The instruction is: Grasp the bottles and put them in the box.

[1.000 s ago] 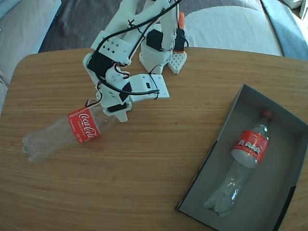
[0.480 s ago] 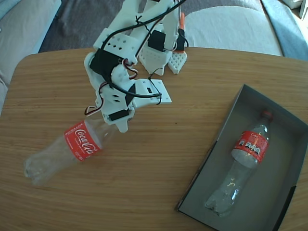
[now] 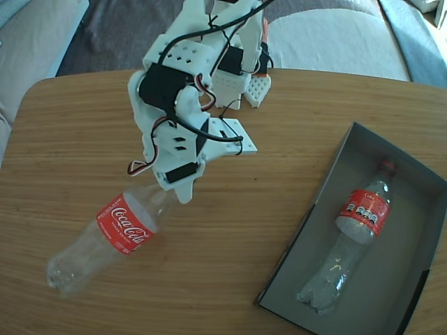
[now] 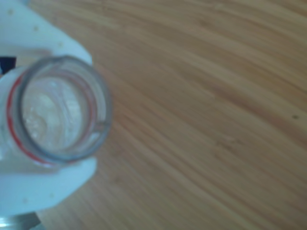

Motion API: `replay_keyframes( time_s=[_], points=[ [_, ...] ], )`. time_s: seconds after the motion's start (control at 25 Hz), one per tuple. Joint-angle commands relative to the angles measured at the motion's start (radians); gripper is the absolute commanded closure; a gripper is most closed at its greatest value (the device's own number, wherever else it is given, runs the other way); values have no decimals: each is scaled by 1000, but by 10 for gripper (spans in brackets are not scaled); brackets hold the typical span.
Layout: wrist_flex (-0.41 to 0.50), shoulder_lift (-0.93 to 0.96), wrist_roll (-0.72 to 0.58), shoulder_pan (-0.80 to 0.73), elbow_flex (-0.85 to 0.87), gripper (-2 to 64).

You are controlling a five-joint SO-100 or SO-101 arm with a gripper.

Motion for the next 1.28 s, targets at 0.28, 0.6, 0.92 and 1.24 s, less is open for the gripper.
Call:
replay_keyframes(
  time_s=[0.28, 0.6, 0.92, 1.24],
  points=[
    [106, 94, 11, -121, -72, 616],
    [123, 198, 11, -256, -66, 617],
    [225, 201, 12, -319, -66, 617],
    [278, 201, 8, -360, -54, 614]
  ],
)
